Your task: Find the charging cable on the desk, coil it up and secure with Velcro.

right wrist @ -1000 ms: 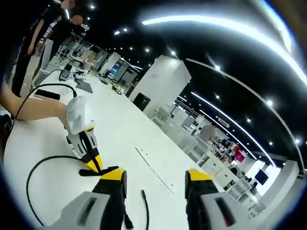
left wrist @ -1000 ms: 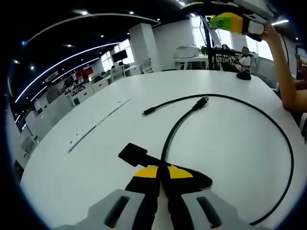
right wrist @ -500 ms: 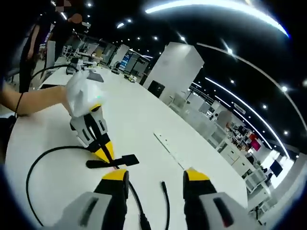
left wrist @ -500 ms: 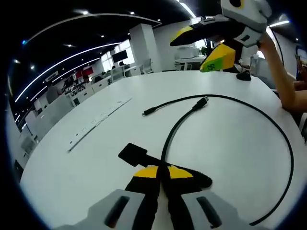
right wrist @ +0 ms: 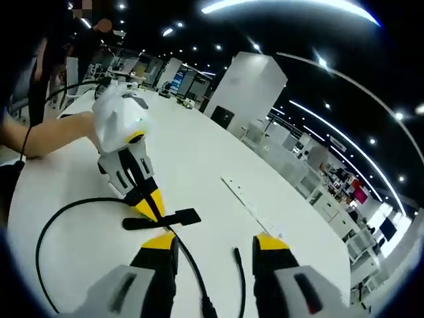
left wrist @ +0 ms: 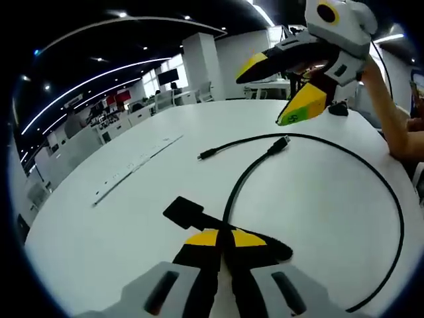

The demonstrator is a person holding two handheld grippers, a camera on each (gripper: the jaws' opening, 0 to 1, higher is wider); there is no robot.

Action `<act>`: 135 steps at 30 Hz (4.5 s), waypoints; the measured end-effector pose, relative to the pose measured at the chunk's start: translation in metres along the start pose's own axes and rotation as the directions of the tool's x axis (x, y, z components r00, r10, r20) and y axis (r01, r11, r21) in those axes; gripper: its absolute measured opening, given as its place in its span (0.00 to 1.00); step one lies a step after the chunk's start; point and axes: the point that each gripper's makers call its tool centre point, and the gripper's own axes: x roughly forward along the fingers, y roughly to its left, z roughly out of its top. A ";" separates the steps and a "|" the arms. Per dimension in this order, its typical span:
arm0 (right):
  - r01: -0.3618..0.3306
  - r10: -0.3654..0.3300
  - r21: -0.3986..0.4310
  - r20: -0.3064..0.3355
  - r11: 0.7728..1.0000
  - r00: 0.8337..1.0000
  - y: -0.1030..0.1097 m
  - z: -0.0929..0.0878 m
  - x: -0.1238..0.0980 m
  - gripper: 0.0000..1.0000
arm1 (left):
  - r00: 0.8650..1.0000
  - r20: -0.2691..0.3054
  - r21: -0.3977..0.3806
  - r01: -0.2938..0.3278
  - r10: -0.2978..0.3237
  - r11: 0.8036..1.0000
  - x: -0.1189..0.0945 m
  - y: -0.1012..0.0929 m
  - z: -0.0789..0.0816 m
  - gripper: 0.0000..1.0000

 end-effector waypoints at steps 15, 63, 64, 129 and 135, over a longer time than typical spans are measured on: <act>-0.020 0.021 0.031 -0.032 0.999 0.999 0.000 -0.016 0.010 0.44 | 0.999 0.033 -0.094 0.032 -0.029 0.995 0.001 0.003 0.000 0.06; -0.117 0.135 0.123 -0.148 0.985 0.980 0.022 -0.066 0.046 0.33 | 0.997 0.071 -0.104 0.024 -0.017 0.994 0.001 0.011 0.000 0.17; -0.117 0.135 0.126 -0.149 0.985 0.980 0.022 -0.067 0.046 0.32 | 0.997 0.070 -0.102 0.023 -0.016 0.994 0.001 0.011 0.000 0.17; -0.106 0.154 0.232 -0.201 0.967 0.967 0.030 -0.086 0.050 0.08 | 0.998 -0.064 -0.187 -0.035 0.023 0.982 -0.023 0.026 -0.023 0.34; -0.126 0.189 0.271 -0.218 0.954 0.958 0.028 -0.092 0.043 0.07 | 0.995 -0.087 -0.197 -0.062 0.046 0.978 -0.033 0.034 -0.031 0.34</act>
